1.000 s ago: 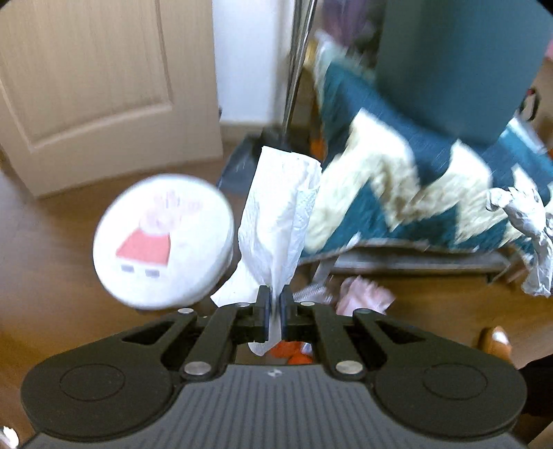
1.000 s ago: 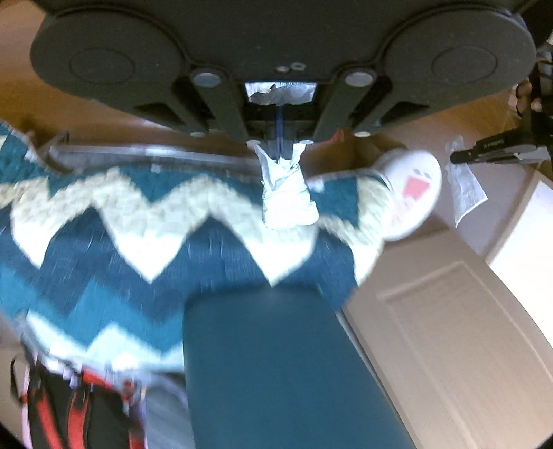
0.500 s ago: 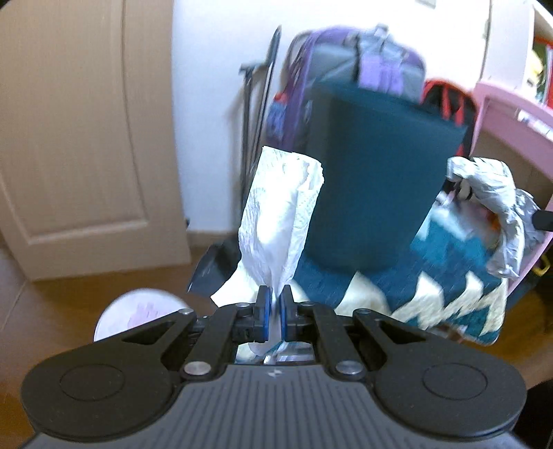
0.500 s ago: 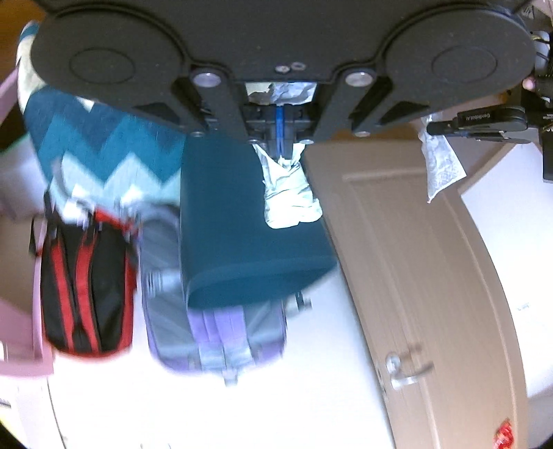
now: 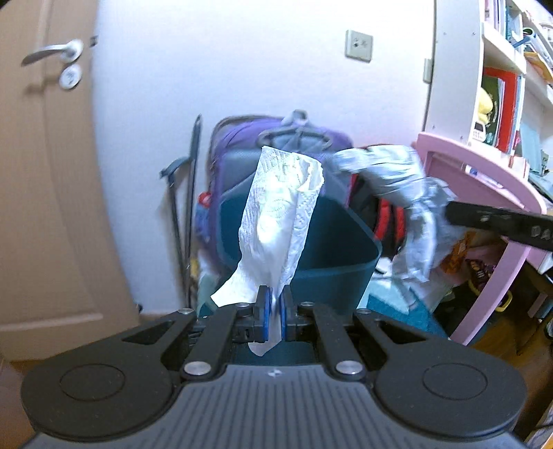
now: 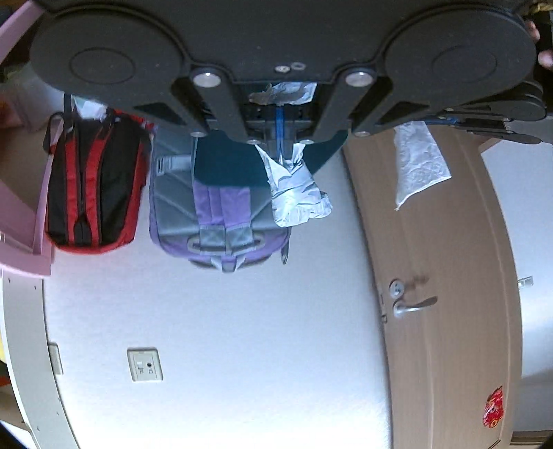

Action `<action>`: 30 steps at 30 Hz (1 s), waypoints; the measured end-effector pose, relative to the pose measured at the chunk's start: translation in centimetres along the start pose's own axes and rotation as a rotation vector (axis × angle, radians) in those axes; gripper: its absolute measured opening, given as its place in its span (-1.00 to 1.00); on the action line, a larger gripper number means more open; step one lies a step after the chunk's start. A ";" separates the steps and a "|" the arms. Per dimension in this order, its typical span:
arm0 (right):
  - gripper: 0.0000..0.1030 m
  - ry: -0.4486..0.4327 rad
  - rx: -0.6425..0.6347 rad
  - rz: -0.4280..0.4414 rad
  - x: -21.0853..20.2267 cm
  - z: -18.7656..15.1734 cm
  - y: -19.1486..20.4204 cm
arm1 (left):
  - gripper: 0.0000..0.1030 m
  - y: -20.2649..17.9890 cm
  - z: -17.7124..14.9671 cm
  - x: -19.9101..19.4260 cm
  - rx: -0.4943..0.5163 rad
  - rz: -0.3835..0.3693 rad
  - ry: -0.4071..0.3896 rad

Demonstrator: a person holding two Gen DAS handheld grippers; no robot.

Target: Collect trash

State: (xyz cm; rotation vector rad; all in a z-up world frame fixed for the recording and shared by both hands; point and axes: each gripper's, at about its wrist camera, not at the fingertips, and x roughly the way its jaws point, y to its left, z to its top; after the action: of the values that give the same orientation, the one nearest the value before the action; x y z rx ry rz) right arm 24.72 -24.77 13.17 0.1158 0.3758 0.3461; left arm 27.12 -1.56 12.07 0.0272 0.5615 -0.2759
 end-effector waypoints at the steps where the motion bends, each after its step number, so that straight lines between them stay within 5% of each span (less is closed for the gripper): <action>1: -0.98 -0.007 0.001 -0.006 0.5 0.4 -0.1 | -0.89 -0.4 0.8 0.4 0.004 -0.003 -0.004; 13: -0.98 0.048 -0.006 -0.048 7.4 1.8 -2.0 | -0.89 -2.5 6.1 8.1 0.041 0.011 0.059; 30: -0.91 0.240 -0.031 -0.042 14.2 -2.0 -3.1 | -0.89 -1.8 4.2 18.3 0.020 0.026 0.290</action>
State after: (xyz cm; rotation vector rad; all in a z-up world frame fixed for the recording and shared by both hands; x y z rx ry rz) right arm 37.31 -22.56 5.99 0.0362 0.6089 0.3253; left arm 43.66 -8.32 6.03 0.0946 0.8461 -0.2532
